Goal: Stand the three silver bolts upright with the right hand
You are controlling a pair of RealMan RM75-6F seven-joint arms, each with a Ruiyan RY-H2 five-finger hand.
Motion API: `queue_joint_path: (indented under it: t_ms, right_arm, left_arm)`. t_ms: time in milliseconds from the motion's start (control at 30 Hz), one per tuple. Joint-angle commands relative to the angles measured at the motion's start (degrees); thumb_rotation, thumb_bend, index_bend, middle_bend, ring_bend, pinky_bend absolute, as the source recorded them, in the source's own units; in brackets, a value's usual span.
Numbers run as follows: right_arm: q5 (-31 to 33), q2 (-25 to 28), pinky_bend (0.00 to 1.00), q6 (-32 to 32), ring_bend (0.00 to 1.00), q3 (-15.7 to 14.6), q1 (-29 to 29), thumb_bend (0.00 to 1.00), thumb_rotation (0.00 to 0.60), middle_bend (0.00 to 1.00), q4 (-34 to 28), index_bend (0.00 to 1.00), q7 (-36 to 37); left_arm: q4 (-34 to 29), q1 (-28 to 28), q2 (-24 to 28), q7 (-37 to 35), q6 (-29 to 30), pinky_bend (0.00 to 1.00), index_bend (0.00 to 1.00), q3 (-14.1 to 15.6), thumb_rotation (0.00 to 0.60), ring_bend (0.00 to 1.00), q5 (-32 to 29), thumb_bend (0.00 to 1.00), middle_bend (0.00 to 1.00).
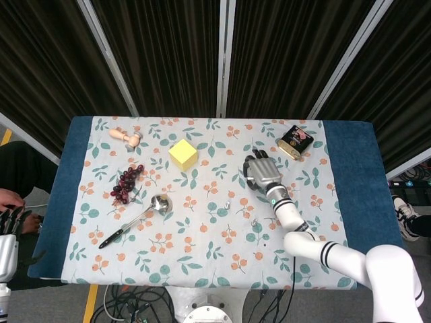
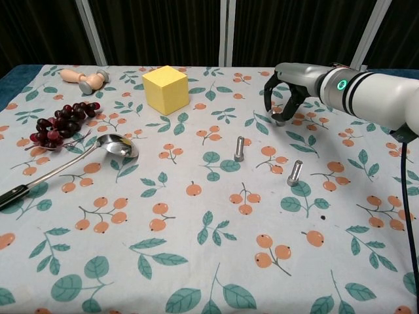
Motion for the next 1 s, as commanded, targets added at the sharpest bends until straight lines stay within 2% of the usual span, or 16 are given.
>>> queue_joint_path:
  t_ms: [33, 400, 700, 1000]
  right_arm:
    - [-0.98, 1.43, 0.00, -1.01, 0.00, 0.65, -1.50, 0.37, 0.600, 0.22, -0.72, 0.56, 3.78]
    - [-4.19, 1.30, 0.00, -1.45, 0.00, 0.20, -2.45, 0.37, 0.600, 0.22, 1.25, 0.56, 9.17]
    - [-5.27, 1.68, 0.00, -1.11, 0.00, -0.31, -2.64, 0.37, 0.600, 0.22, 1.54, 0.55, 10.03]
    - [-5.62, 1.79, 0.00, -0.90, 0.00, -0.64, -2.46, 0.37, 0.600, 0.22, 1.74, 0.49, 9.93]
  left_arm:
    - [-0.06, -0.05, 0.04, 0.11, -0.09, 0.00, 0.15, 0.02, 0.600, 0.00, 0.00, 0.01, 0.07]
    - [-0.40, -0.12, 0.16, 0.49, -0.12, 0.00, 0.15, 0.03, 0.600, 0.00, 0.05, 0.01, 0.07]
    - [-0.44, -0.18, 0.18, 0.55, -0.20, 0.00, 0.15, 0.04, 0.600, 0.00, 0.07, 0.01, 0.07]
    - [-0.45, -0.20, 0.21, 0.51, -0.10, 0.00, 0.15, 0.00, 0.600, 0.00, 0.17, 0.01, 0.07]
